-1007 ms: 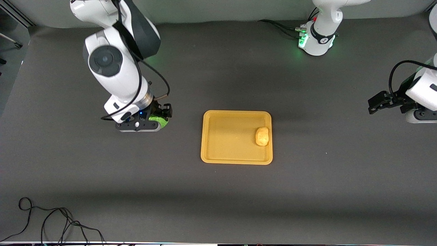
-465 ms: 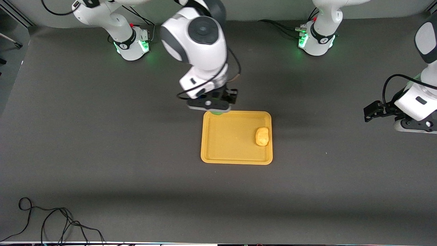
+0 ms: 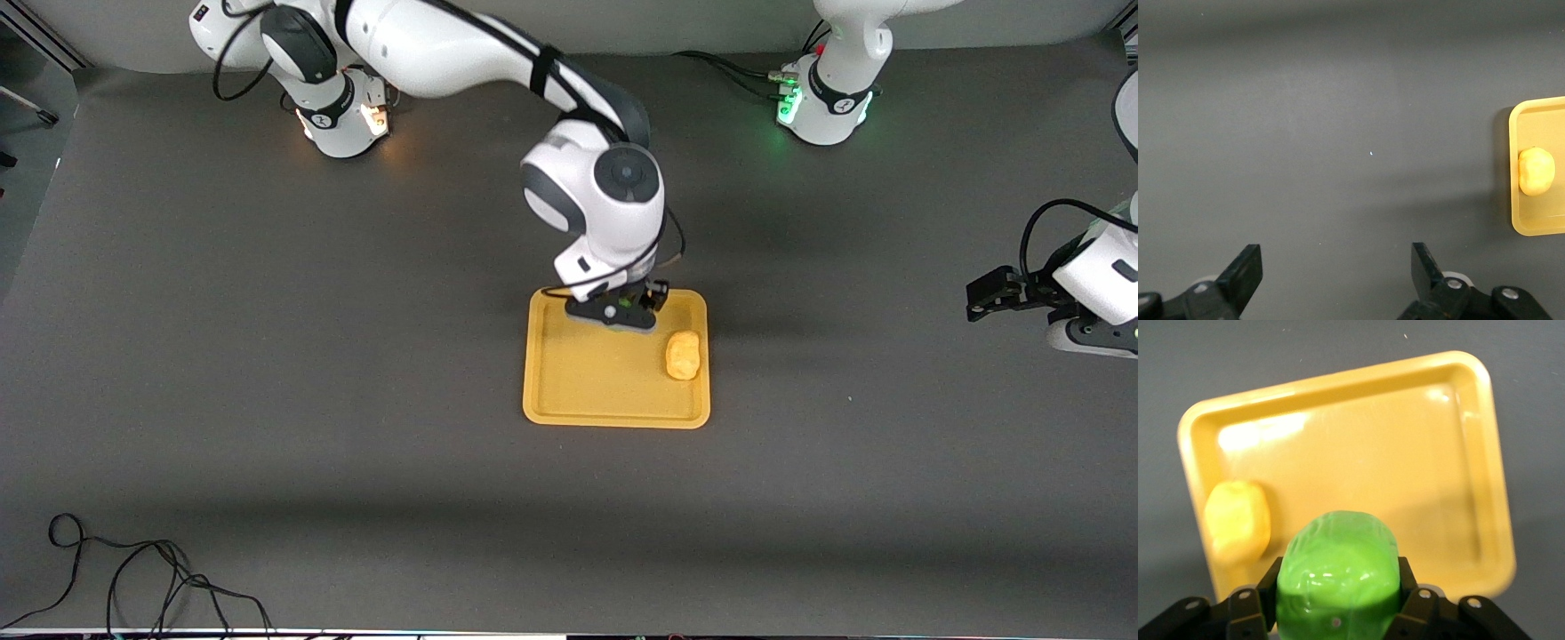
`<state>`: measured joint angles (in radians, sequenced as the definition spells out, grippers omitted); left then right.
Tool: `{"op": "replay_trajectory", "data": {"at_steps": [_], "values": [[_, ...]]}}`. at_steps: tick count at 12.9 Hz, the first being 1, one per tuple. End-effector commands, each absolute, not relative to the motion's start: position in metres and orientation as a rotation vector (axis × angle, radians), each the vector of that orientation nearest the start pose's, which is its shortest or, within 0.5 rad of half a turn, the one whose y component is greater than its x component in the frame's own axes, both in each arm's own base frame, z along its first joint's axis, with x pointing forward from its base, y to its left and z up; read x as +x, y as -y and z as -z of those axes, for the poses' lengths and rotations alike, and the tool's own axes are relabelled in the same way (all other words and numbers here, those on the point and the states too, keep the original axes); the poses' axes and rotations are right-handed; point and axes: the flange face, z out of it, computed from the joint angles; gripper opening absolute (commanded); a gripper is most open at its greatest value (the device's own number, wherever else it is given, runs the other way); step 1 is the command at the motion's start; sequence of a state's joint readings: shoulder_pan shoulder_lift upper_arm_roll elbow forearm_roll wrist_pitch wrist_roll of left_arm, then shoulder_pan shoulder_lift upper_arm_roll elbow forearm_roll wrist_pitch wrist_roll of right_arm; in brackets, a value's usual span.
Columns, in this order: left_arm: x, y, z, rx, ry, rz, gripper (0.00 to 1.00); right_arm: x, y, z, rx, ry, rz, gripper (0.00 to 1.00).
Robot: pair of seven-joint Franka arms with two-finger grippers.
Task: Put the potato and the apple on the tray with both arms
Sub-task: 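Carry the green apple over the tray with the right gripper, then lower the apple onto the tray and open the right gripper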
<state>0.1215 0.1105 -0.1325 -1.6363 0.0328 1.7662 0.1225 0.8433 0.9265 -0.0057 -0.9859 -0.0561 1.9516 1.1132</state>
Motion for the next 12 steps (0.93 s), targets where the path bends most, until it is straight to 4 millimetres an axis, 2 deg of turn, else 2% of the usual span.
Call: {"op": "replay_trajectory", "data": {"at_steps": [1,2,4,5,7,8,9,10,12], "values": [[0.599,0.0,-0.552,-3.118,-0.231,0.017,0.99,0.546,-0.576,-0.258,-3.099,-0.436,0.172,0.5],[0.6,0.0,-0.552,-3.119,-0.227,0.015,0.99,0.553,-0.57,-0.238,-3.102,-0.434,0.2,0.5],[0.6,-0.001,-0.551,-3.119,-0.227,0.013,0.99,0.551,-0.566,-0.206,-3.099,-0.427,0.213,0.5],[0.6,-0.001,-0.551,-3.119,-0.224,0.013,0.99,0.55,-0.565,-0.198,-3.091,-0.423,0.216,0.5],[0.6,-0.001,-0.551,-3.119,-0.224,0.013,1.0,0.549,-0.566,-0.195,-3.091,-0.424,0.213,0.51],[0.6,-0.001,-0.55,-3.12,-0.224,0.01,0.99,0.549,-0.566,-0.196,-3.091,-0.419,0.214,0.86],[0.6,0.0,-0.55,-3.119,-0.227,0.01,0.99,0.55,-0.566,-0.204,-3.083,-0.422,0.217,1.0],[0.601,-0.001,-0.549,-3.12,-0.224,0.008,0.99,0.551,-0.567,-0.219,-3.078,-0.427,0.218,1.0],[0.601,0.0,-0.548,-3.12,-0.227,0.006,1.0,0.55,-0.56,-0.279,-3.122,-0.454,0.182,1.0]]}}
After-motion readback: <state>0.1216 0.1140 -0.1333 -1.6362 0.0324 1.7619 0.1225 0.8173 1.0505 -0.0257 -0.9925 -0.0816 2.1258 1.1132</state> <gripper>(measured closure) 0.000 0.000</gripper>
